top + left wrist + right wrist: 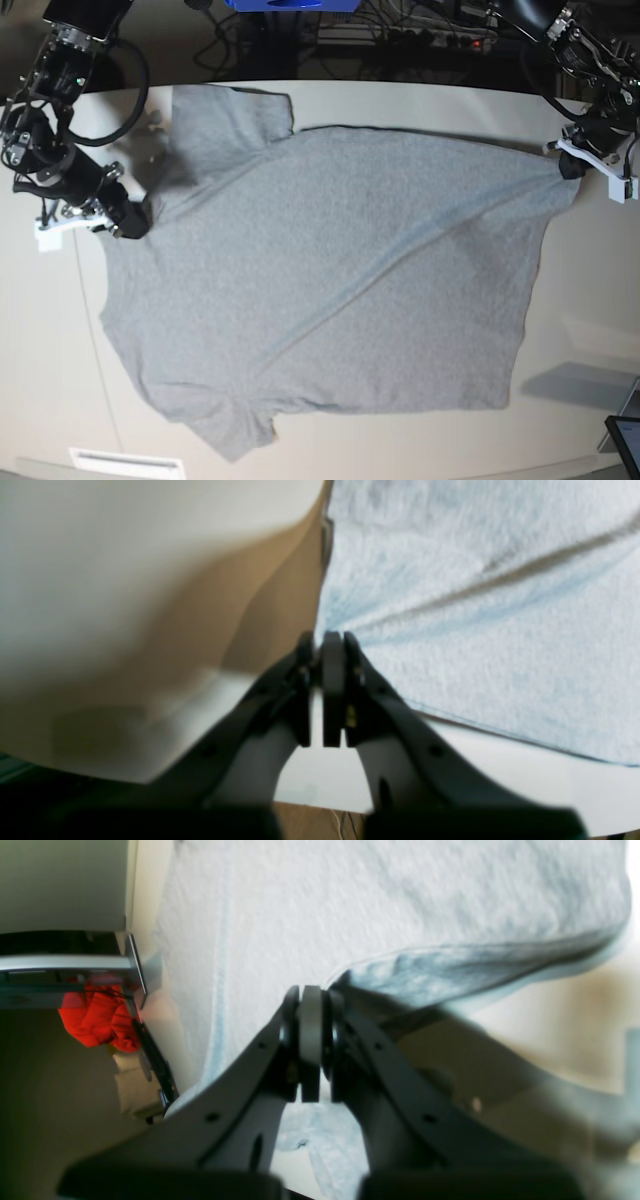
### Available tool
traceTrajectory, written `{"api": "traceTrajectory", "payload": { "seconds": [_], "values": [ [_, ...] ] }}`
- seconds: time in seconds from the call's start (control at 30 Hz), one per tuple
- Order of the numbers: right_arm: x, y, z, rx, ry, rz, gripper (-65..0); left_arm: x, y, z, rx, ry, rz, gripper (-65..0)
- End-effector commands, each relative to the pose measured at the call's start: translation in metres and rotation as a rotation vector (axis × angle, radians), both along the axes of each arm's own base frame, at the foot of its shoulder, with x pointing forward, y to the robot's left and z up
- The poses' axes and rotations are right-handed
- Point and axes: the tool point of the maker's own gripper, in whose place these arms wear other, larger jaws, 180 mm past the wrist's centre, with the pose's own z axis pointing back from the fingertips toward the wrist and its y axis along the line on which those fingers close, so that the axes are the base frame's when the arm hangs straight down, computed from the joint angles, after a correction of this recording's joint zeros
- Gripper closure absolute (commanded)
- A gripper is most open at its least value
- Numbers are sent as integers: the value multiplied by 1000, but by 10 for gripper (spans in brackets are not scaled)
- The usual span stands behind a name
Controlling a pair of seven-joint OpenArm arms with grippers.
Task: Fold the T-shirt properly
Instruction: 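Lift the shoulder edge with both grippers and fold it over the body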
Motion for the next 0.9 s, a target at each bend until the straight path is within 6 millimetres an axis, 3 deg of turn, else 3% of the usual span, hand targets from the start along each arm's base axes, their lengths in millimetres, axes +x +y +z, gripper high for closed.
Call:
{"api": "traceTrajectory", "payload": {
  "seconds": [0.0, 0.3, 0.5, 0.87],
  "values": [
    [9, -2, 13, -3, -49, 3, 0, 7, 4, 12, 23, -41, -8, 0],
    [24, -8, 30, -24, -84, 34, 0, 22, -10, 24, -46, -139, -44, 0],
    [27, -9, 18, 1, -53, 24, 0, 42, -26, 37, -204, -291, -81, 0],
    [46, -9, 37, 1, -112, 28, 0, 71, -23, 72, -286, -463, -117, 0]
  ]
}}
